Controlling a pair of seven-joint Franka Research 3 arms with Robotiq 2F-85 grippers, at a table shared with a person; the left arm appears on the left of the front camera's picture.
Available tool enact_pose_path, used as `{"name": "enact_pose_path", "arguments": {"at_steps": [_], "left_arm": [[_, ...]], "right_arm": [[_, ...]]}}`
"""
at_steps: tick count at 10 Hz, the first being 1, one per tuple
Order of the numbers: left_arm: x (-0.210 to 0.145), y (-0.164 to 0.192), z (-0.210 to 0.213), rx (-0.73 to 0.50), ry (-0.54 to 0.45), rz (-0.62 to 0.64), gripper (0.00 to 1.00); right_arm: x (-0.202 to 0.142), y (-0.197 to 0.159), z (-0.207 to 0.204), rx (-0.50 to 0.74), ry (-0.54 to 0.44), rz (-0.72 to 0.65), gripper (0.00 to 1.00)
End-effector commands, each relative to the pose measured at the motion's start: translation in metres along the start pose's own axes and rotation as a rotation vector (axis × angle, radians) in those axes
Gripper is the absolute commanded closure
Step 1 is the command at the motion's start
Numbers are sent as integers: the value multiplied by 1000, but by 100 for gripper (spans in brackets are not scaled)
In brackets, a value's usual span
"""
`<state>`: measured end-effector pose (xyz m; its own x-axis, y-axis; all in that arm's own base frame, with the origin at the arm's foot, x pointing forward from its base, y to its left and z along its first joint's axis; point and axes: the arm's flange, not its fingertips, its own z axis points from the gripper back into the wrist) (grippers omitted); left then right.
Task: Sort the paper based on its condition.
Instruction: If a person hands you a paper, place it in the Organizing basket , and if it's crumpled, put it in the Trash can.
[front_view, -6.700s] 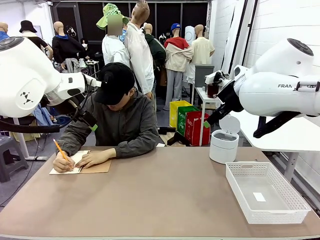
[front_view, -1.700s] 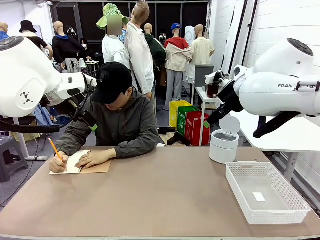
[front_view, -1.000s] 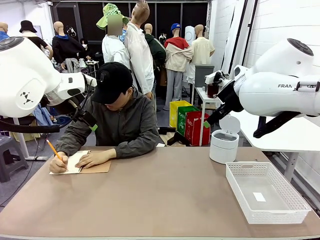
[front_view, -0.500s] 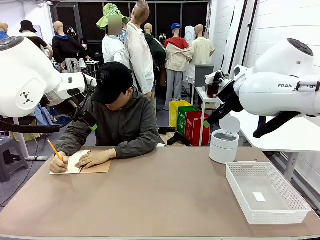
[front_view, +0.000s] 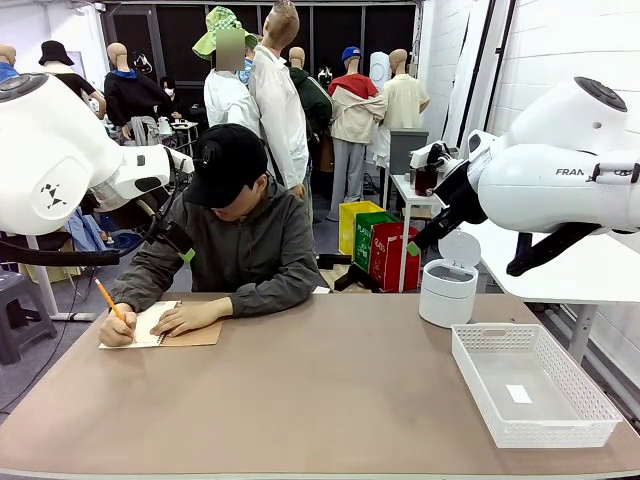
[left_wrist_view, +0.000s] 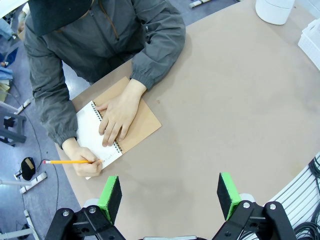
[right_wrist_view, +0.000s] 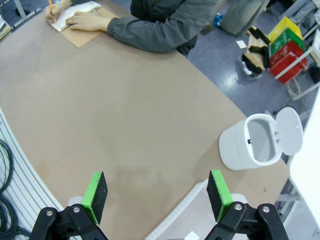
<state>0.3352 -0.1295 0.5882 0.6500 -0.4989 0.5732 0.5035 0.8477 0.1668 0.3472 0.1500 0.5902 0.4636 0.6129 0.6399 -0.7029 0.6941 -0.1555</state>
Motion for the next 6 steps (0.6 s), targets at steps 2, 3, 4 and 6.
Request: {"name": "enact_pose_path", "arguments": {"at_steps": [2, 3, 4, 6], "left_arm": [[2, 0, 1, 0, 2, 0, 0], [2, 0, 1, 0, 2, 0, 0], [2, 0, 1, 0, 2, 0, 0], [2, 0, 1, 0, 2, 0, 0]], "right_arm": [[0, 0, 0, 2, 0, 0, 0], [0, 0, 0, 2, 0, 0, 0], [0, 0, 0, 2, 0, 0, 0], [0, 0, 0, 2, 0, 0, 0]]}}
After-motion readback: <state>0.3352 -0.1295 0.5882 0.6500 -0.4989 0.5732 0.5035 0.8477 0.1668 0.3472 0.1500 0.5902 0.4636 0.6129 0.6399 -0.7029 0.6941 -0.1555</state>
